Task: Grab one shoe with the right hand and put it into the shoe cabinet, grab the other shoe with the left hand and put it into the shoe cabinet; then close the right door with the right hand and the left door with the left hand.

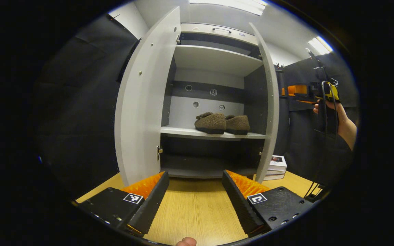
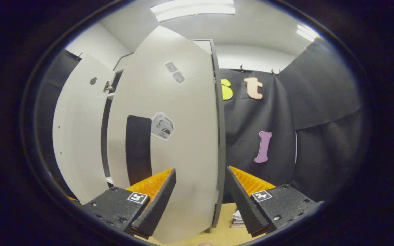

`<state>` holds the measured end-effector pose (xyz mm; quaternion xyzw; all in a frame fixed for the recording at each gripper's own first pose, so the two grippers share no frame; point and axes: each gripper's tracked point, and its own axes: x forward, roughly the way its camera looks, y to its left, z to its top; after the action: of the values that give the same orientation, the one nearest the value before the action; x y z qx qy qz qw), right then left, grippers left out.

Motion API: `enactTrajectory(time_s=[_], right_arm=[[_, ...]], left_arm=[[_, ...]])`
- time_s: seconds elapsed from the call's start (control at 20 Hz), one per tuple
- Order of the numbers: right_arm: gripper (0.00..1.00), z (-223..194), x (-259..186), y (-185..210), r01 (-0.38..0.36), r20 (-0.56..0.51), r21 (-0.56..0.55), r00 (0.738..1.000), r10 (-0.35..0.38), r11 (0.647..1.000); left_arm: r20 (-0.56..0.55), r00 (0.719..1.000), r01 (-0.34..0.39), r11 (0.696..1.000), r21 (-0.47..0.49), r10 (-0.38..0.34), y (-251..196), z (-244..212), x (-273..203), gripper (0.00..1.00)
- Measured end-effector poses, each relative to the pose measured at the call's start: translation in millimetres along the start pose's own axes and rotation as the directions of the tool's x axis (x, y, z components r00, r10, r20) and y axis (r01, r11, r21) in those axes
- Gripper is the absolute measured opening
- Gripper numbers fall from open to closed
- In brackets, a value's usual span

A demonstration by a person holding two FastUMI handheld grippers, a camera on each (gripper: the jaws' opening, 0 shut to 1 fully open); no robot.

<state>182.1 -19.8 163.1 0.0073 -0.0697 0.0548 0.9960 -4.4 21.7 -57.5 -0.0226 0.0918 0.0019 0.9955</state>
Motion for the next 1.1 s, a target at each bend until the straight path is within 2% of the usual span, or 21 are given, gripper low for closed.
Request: enactTrajectory(time_s=[0.05,0.15,0.25,0.4,0.5,0.55,0.75,1.0,1.05,1.1], right_arm=[[0.96,-0.8,6.9,5.9,-0.001,0.002,-0.003,1.000,0.001,1.000],[0.98,0.4,16.4,16.1,-0.005,0.012,-0.011,1.000,0.005,1.000],[0.95,4.7,21.3,19.7,-0.002,0.031,-0.025,1.000,0.003,1.000],[0.97,7.8,18.2,14.7,0.007,0.035,-0.009,0.999,-0.006,1.000],[0.97,9.0,5.8,9.6,0.017,0.034,0.002,0.999,-0.017,1.000],[0.94,8.5,-3.2,6.6,0.025,0.030,0.001,0.999,-0.025,1.000],[0.97,-4.1,-44.1,-0.4,0.056,0.019,0.000,0.998,-0.056,0.998],[0.97,-45.6,-96.2,-9.6,0.146,-0.005,-0.002,0.989,-0.146,0.989],[0.94,-61.4,-104.1,-10.5,0.170,-0.030,0.006,0.985,-0.170,0.985],[0.96,-77.3,-111.0,-10.5,0.183,-0.055,0.015,0.982,-0.182,0.983]], left_arm=[[0.002,1.000,-0.003,1.000,0.002,0.003,1.2,0.9,-0.8,0.95],[0.002,1.000,-0.019,1.000,0.006,0.019,5.6,1.5,-2.4,0.95],[0.000,1.000,-0.027,1.000,0.005,0.027,7.9,1.1,-4.3,0.95],[-0.001,0.999,-0.034,0.999,0.000,0.034,11.4,4.0,-7.8,0.95],[0.009,1.000,-0.029,1.000,-0.004,0.029,11.8,7.9,-8.3,0.95],[0.005,1.000,-0.021,1.000,-0.006,0.021,10.7,8.3,-8.1,0.95],[-0.010,1.000,-0.002,0.999,-0.035,0.002,8.3,10.4,-6.4,0.95],[-0.005,1.000,0.017,1.000,-0.022,-0.017,1.2,14.9,-1.1,0.95],[-0.001,1.000,0.019,0.999,-0.027,-0.019,0.7,16.8,-0.8,0.95],[0.011,1.000,0.018,0.999,-0.033,-0.018,0.1,19.4,0.1,0.95]])
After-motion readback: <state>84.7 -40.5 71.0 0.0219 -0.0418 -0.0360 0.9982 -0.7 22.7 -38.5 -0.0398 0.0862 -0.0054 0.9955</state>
